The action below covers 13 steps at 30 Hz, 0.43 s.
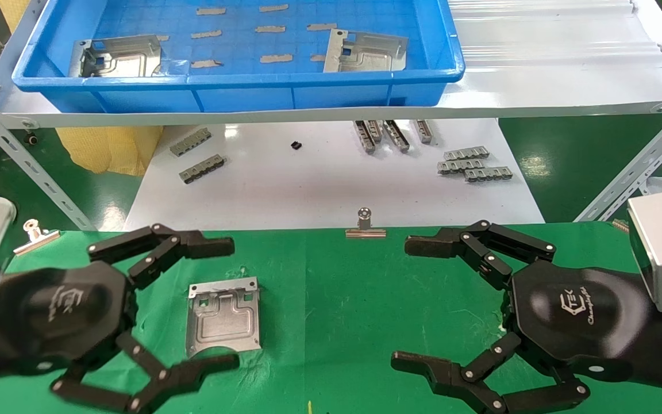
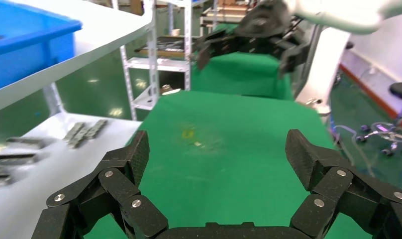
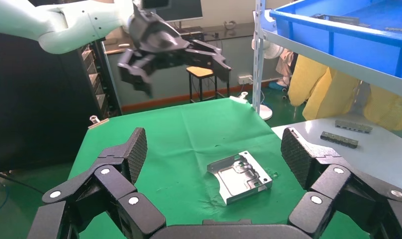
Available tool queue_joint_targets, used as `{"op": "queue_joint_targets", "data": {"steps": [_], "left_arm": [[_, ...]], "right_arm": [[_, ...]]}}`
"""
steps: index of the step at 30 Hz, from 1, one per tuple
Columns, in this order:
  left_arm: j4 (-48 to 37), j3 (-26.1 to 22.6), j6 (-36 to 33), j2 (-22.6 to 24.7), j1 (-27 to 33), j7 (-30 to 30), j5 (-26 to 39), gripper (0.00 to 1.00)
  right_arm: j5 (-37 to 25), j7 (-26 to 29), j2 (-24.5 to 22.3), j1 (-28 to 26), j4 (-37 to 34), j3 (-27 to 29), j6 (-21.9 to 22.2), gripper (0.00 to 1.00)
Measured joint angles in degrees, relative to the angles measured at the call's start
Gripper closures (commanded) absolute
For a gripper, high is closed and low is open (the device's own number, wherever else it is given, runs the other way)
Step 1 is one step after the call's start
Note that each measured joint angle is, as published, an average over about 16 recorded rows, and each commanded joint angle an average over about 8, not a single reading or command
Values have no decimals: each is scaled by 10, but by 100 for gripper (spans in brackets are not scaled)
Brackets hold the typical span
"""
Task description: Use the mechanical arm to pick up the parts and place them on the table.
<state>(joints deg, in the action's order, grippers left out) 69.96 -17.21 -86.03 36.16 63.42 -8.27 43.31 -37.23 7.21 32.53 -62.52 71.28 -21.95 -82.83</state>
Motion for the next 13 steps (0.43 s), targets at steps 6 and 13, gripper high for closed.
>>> {"op": "queue_joint_targets", "data": {"steps": [6,13], "left_arm": [[40,13,3,-12,-21,-24,-17,0],[56,18,5,-17,-29,-32,-24,0]], "right_arm": [[0,0,0,0,0,0,0,0],[0,0,0,0,0,0,0,0]]}}
